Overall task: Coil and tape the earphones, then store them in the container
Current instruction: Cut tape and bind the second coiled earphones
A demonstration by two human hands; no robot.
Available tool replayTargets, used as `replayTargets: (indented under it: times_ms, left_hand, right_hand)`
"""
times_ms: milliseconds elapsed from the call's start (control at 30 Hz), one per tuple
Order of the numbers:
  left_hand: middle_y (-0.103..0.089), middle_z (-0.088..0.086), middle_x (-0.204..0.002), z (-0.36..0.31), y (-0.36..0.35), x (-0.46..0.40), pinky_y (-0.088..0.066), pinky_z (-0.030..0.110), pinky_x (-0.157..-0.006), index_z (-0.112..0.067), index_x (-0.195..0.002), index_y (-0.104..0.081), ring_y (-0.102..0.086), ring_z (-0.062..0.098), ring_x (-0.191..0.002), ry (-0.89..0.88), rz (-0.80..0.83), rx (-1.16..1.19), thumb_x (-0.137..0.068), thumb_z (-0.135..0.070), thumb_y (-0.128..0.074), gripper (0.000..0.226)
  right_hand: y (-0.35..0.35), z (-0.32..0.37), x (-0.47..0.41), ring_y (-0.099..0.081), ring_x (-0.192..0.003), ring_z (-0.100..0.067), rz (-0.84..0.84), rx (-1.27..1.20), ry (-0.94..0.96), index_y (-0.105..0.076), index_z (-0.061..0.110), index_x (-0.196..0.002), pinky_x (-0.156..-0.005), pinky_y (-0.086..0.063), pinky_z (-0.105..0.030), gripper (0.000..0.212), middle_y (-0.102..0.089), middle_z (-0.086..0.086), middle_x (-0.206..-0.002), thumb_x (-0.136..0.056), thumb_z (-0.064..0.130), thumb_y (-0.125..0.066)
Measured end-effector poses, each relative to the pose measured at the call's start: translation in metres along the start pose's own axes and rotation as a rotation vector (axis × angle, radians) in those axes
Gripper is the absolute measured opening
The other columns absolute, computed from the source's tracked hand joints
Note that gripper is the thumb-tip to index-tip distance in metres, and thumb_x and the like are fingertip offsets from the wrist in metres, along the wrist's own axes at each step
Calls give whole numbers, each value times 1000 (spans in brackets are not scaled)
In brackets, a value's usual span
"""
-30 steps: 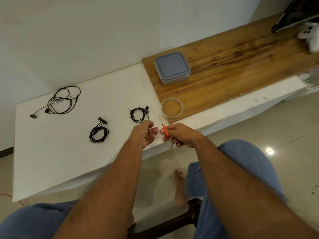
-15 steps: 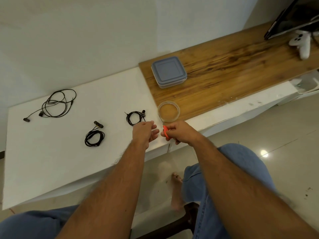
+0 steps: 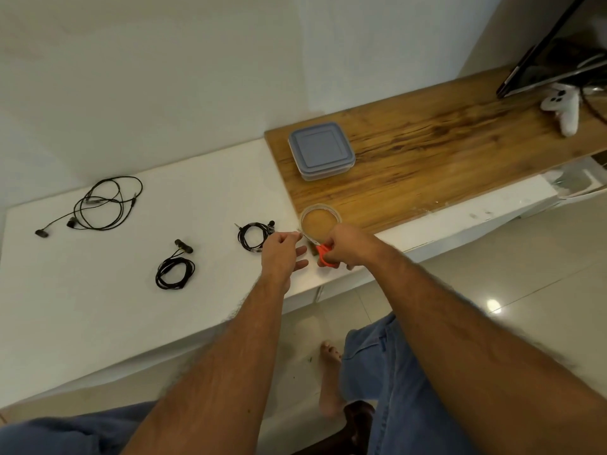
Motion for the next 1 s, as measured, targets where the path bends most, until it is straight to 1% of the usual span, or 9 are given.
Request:
replayTargets:
  times_ms: [67,100,267,400,500,600,733,900,1000]
  left_hand:
    - [-63,5,-121,0,0,1,-60,34,-69,-11,-102,-57,-66,22,-100,5,9,10,-99,-19,-51,10]
    - [-63,5,-121,-1,0,1,-60,34,-69,-12,-101,-57,-66,22,-101,5,10,13,-99,-19,-50,9]
    - [-64,4,-120,-1,-2,1,-59,35,-72,-12,-103,-57,-65,23,-102,8,8,28,-100,-19,-49,11]
    - [-65,4,-119,0,-2,0,-59,36,-74,-11,-104,-58,-66,25,-103,11,9,46,-100,-18,-49,12]
    - [-66,4,-118,0,-1,-2,-59,38,-76,-11,-104,-58,-66,24,-101,18,10,53,-99,-17,-49,12]
    - [-66,4,-117,3,-2,-1,-60,40,-79,-15,-99,-57,-67,23,-101,52,26,102,-99,-17,-49,9]
    - [-67,4,-116,4,-1,-2,-60,39,-74,-13,-110,-54,-67,23,-102,85,43,169,-101,-19,-46,14]
    - [-68,7,-115,6,2,-1,-60,40,-72,-11,-115,-53,-68,24,-102,110,45,198,-101,-19,-45,17]
    - [-67,8,-115,5,3,1,-60,39,-71,-10,-118,-52,-68,25,-102,112,42,200,-101,-20,-45,21]
  right_hand:
    - [11,6,2,-63,-63,-12,-31,148,-4,-72,11,-93,-53,-50,-22,24,-67,1,-75,-82,32,-75]
    - [15,10,2,-60,-62,-12,-45,221,2,-71,11,-92,-52,-47,-21,23,-66,0,-75,-82,31,-75]
    - [25,24,-1,-56,-80,-20,-121,509,32,-66,12,-98,-65,-42,-29,29,-62,-4,-89,-77,30,-78]
    - [30,30,-4,-62,-95,-23,-157,640,52,-67,13,-105,-69,-42,-28,28,-66,-6,-103,-80,24,-76]
    - [30,34,-7,-61,-103,-25,-156,673,73,-66,12,-110,-72,-41,-29,23,-65,-7,-111,-88,20,-68]
    - [32,37,-7,-60,-108,-27,-135,669,62,-64,11,-115,-77,-43,-31,23,-63,-9,-116,-94,20,-60]
    - [32,40,-9,-59,-109,-27,-134,698,79,-64,11,-115,-80,-44,-32,22,-63,-10,-118,-95,19,-58]
    - [30,43,-7,-59,-113,-25,-139,728,87,-63,9,-117,-87,-45,-30,23,-63,-9,-121,-96,15,-56]
    - [30,43,-6,-60,-110,-24,-158,745,97,-64,10,-115,-84,-46,-30,21,-64,-8,-119,-96,15,-56]
Point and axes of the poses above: each hand's wrist, its own x-axis away from the middle knuckle, its own y-axis out of the back of the hand, z = x × y, the point moved 6 cm from there along -x, towards the middle knuckle
